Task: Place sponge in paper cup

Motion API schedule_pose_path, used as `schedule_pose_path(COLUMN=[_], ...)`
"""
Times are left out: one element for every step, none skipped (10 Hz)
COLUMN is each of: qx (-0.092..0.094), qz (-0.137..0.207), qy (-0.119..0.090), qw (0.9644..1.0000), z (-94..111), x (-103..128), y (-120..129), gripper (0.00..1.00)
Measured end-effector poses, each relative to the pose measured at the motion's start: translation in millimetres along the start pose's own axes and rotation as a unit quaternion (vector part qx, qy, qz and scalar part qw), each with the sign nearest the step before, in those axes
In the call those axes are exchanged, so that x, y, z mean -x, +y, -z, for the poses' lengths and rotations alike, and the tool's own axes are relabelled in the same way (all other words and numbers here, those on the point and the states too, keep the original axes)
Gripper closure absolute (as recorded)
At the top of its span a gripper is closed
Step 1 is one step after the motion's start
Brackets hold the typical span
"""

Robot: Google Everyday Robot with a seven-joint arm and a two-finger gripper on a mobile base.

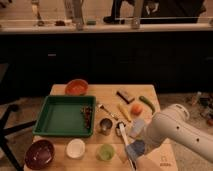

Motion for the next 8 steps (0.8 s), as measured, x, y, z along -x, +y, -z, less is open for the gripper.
schedule_pose_path(qx=[-0.002, 0.000, 0.005, 0.009, 0.012, 0.017, 0.019, 0.019], qz=[0.000, -0.003, -0.005, -0.007, -0.012, -0.020, -0.025, -0.029], qy=[0.001, 0.003, 0.005, 0.008, 0.010, 0.013, 0.014, 0.015], qw=[1.0000, 1.0000, 1.0000, 0.9999, 0.9998, 0.9996, 0.9994, 0.9993], z=[1, 0, -2, -5, -8, -11, -13, -14], x=[9, 19, 29, 37, 45, 52, 58, 63], y=[-8, -16, -25, -33, -41, -46, -53, -58], gripper=[1.00, 1.00, 1.00, 1.00, 1.00, 1.00, 1.00, 1.00])
